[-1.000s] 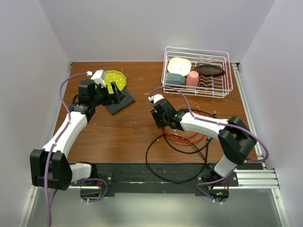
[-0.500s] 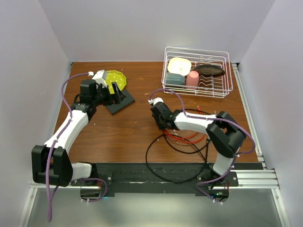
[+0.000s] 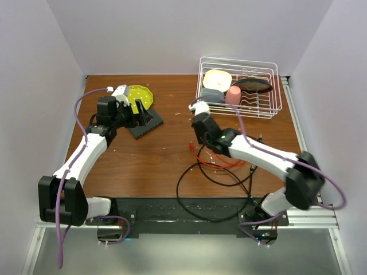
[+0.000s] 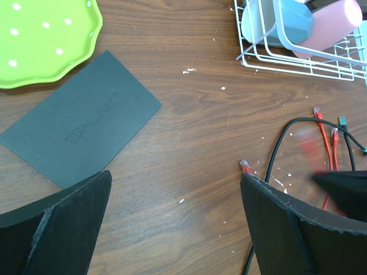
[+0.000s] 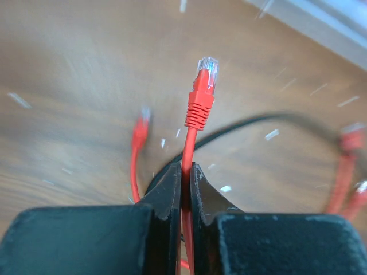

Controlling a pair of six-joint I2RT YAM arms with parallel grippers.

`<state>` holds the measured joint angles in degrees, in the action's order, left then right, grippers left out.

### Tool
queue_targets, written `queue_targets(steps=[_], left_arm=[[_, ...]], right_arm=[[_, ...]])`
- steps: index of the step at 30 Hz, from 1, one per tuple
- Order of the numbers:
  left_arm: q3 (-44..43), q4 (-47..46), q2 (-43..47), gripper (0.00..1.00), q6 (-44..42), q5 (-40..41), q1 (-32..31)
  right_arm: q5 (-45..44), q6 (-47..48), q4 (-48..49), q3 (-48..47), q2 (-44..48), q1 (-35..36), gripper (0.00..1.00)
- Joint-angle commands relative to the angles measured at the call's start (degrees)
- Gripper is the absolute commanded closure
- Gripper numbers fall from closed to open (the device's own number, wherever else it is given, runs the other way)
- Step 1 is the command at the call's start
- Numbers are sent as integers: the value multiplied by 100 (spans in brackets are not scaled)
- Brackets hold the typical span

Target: Insert the plug into the switch port

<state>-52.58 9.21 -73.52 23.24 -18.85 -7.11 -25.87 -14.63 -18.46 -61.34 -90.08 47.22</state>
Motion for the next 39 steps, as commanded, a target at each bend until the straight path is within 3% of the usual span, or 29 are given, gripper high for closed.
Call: queue_targets(steps=[1, 4, 11, 15, 19, 23, 24, 28, 35, 39], left_arm=[[55, -174, 101, 0, 48, -48, 26], [72, -183, 144, 0, 57, -57, 26], [169, -446, 399, 0, 119, -154, 26], [318, -727, 610, 0, 268, -382, 26], [336, -807, 654, 0, 347, -593, 26], [415, -1147, 689, 0, 435, -969, 26], [476, -1237, 698, 1, 505, -1067, 26], [599, -1624, 689, 3, 637, -1559, 26], [1012, -3265, 549, 15, 1401, -2929, 8], [1065, -3593, 584, 20, 1560, -3203, -27]], right_arm=[[-735, 556, 35, -878, 1665, -11, 100], [-832, 908, 193, -1203, 2500, -11, 100], [-675, 1437, 273, -1714, 3374, -11, 100], [141, 1665, 10, -1688, 3138, -11, 100], [1912, 1517, -150, -1225, 2637, -3, 100], [3145, 902, 595, -179, 2338, -2, 100], [3428, 762, 1163, 85, 2329, -2, 100], [3844, 330, 1767, 755, 2127, -2, 100], [4169, 163, 2109, 676, 2004, -11, 100], [4222, 92, 2232, 667, 1960, 6, 100]])
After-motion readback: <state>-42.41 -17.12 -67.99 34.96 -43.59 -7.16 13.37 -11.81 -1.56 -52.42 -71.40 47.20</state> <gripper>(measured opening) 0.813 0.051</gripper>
